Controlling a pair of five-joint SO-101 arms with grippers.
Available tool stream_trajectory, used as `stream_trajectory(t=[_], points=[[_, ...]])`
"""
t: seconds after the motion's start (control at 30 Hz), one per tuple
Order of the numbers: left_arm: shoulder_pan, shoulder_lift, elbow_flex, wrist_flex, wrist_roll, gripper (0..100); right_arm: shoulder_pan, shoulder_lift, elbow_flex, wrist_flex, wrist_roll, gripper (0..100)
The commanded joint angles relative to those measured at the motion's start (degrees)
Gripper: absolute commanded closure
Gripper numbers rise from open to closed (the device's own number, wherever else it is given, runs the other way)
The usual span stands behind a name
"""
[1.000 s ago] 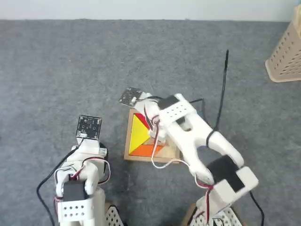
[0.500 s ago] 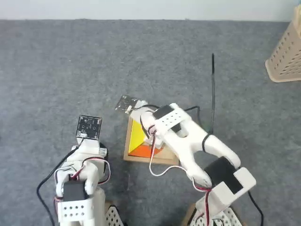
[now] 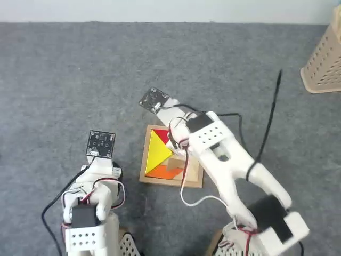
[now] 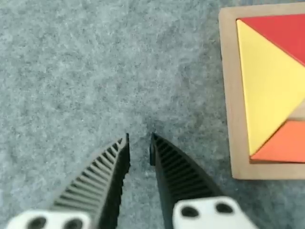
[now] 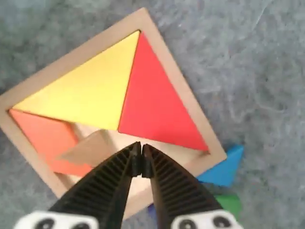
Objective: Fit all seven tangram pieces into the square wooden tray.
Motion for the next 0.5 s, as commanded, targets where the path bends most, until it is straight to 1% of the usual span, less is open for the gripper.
stream_trajectory(t=[0.0, 0.1, 0.17, 0.47], points=[[0.1, -1.2, -0.5, 0.0, 0.4, 93, -2.8, -6.3, 1.0, 3.4, -0.2, 99.3], [0.1, -1.2, -0.5, 0.0, 0.4, 93, -7.4, -7.7, 1.1, 8.8, 4.5, 99.3], [0.1, -1.2, -0.5, 0.0, 0.4, 93, -9.5, -7.5, 1.1, 9.9, 5.2, 99.3], [0.1, -1.2, -0.5, 0.0, 0.4, 93, -10.2, 0.7, 0.9, 5.9, 4.9, 99.3]])
